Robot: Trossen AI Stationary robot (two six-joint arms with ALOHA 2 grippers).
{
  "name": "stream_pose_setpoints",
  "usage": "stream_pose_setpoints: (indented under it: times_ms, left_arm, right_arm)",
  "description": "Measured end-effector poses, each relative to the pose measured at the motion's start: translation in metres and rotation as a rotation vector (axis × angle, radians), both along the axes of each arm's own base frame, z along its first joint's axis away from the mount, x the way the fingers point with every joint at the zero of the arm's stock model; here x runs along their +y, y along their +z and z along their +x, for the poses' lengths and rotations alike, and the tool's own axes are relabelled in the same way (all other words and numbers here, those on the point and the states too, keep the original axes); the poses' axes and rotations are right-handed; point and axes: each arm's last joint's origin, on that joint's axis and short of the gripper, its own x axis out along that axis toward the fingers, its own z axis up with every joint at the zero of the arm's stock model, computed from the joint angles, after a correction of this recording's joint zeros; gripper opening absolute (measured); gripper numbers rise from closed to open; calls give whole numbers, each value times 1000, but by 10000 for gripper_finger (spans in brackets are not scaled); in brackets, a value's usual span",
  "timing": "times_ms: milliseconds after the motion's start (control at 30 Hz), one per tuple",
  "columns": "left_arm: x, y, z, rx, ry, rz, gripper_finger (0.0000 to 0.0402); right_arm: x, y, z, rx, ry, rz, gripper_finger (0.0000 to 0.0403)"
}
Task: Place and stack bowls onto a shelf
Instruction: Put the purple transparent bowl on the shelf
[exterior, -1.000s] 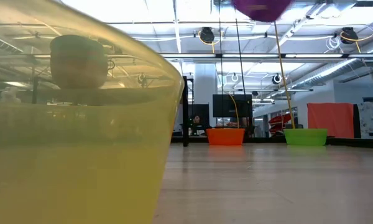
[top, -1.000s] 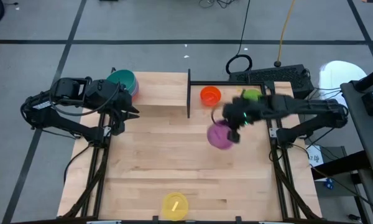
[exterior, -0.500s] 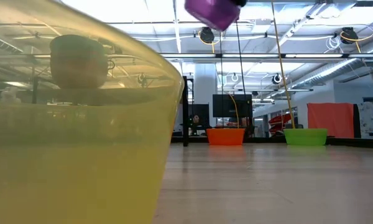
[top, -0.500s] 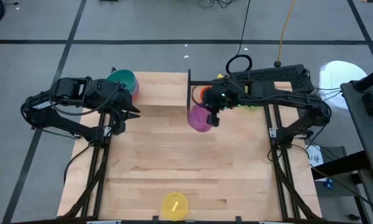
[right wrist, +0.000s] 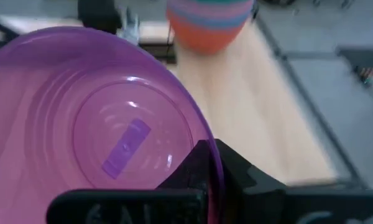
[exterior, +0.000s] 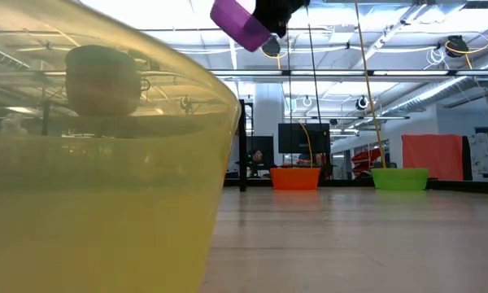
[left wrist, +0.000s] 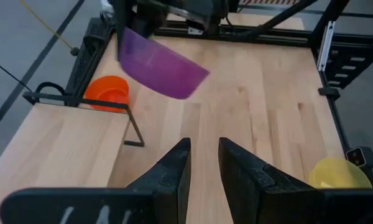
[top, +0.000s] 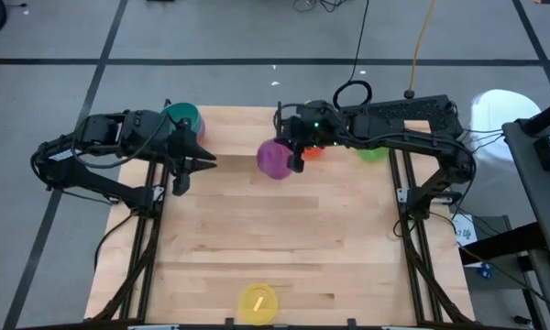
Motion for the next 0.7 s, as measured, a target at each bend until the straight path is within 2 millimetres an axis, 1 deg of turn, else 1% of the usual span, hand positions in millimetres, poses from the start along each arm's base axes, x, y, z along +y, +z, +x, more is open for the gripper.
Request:
stream_pose_setpoints:
  times_ms: [100, 167, 333, 400, 500, 700]
  left_arm:
    - [0, -2, 5, 13, 0, 1, 88]
    - [0, -3, 6, 22, 2, -2, 88]
    - [0, -6, 12, 44, 2, -3, 88]
    - [1, -9, 18, 60, -1, 1, 88]
    - [1, -12, 19, 81, -9, 10, 88]
    - [1, -20, 27, 134, -11, 11, 88]
  right_arm:
    - [-11, 5, 3, -75, -4, -34, 0]
    - [-19, 6, 3, -104, 27, -14, 0]
    - [-40, 3, 11, -183, 64, 0, 0]
    - [-50, 0, 15, -220, 74, -3, 0]
    - [-65, -8, 21, -246, 82, 1, 0]
    - [-94, -31, 33, -258, 83, 14, 0]
